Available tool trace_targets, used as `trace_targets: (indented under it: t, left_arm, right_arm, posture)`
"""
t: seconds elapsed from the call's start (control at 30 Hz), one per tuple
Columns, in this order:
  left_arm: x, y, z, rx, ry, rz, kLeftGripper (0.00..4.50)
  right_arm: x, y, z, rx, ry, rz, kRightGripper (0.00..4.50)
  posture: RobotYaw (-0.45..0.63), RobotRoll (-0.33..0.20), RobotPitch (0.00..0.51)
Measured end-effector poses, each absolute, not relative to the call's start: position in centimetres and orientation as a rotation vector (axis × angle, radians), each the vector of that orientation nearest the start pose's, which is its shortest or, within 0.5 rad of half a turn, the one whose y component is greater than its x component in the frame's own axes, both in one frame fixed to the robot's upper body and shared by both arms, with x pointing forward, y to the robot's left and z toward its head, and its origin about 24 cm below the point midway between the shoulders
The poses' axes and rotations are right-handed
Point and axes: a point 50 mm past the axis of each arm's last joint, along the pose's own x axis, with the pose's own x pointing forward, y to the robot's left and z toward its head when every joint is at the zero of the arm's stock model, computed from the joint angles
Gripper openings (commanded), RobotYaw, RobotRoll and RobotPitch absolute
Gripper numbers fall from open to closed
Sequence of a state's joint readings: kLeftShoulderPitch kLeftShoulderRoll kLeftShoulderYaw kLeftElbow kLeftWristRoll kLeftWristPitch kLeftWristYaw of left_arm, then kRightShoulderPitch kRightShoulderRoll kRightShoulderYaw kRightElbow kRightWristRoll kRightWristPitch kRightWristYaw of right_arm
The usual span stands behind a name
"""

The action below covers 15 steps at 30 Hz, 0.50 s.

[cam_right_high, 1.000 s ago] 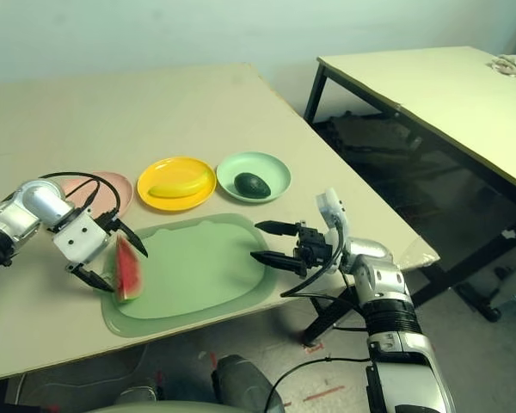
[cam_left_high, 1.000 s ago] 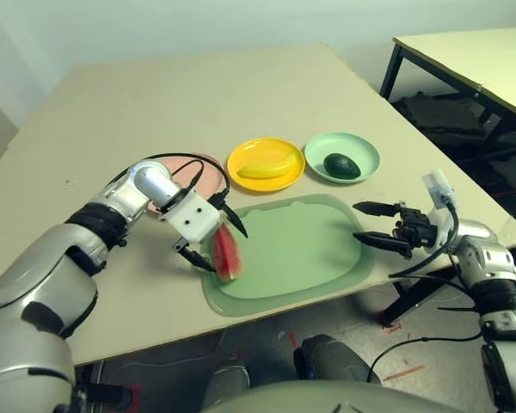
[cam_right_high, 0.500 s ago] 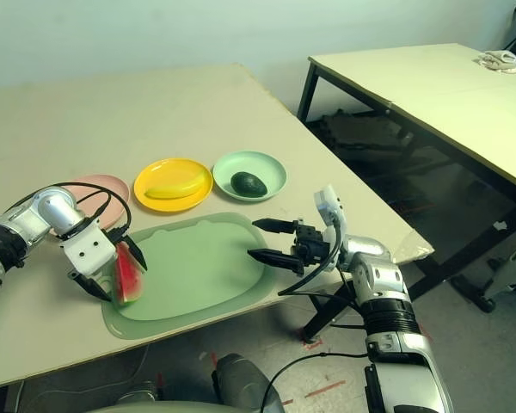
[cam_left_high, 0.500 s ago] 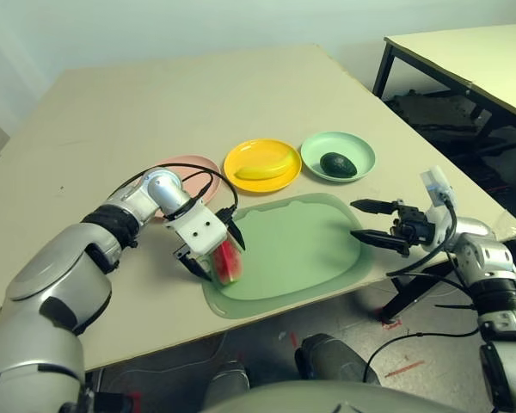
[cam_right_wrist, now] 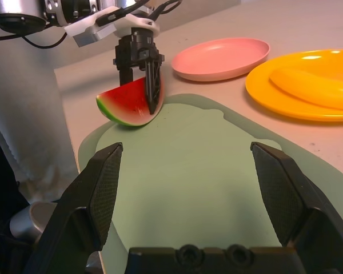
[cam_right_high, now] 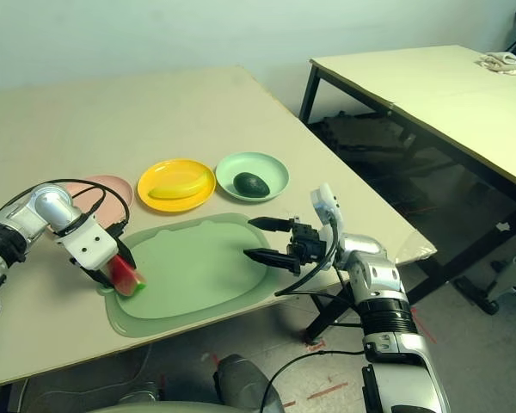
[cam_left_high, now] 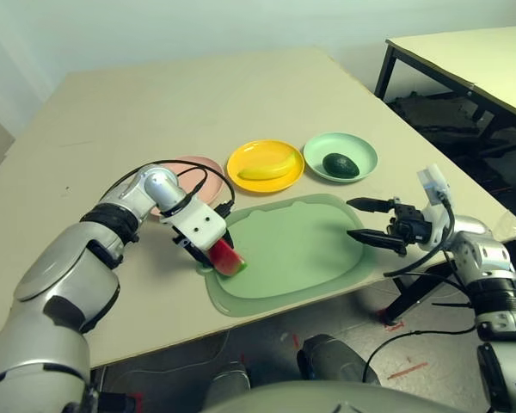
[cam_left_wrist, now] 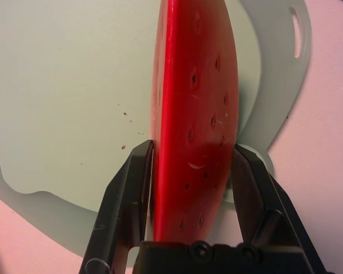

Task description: Place the fruits into color-matched plates.

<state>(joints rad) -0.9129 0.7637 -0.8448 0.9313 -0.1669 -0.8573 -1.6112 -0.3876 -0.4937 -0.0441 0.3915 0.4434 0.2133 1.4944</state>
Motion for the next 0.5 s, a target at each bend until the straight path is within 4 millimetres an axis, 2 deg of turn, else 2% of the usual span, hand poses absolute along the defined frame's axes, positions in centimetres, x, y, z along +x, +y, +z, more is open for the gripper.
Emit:
trace_targets:
  t: [0.13, 0.27, 0.4, 0.5]
  left_arm:
    - [31.1, 20.8, 10.8, 1.153, 0.36, -1.891, 2.2]
    - [32.1, 21.7, 12.4, 1.099, 0.344, -1.768, 2.17]
    - [33.4, 24.5, 15.5, 1.126, 0.364, -1.54, 2.17]
    - [33.3, 27.3, 16.1, 1.136, 0.437, -1.377, 2.17]
  right_arm:
    - [28.2, -20.6, 8.5, 0.12, 0.139, 1.376, 4.5]
    - [28.3, -20.7, 8.4, 0.121, 0.139, 1.364, 4.5]
    - [28.7, -21.2, 7.8, 0.069, 0.142, 1.291, 4.5]
    - [28.9, -21.8, 7.2, 0.039, 0.148, 1.223, 4.5]
  posture:
    - [-0.23, 0.0, 0.008]
    - [-0.2, 0.0, 0.008]
    - [-0.19, 0.0, 0.008]
    - [-0.19, 0.0, 0.008]
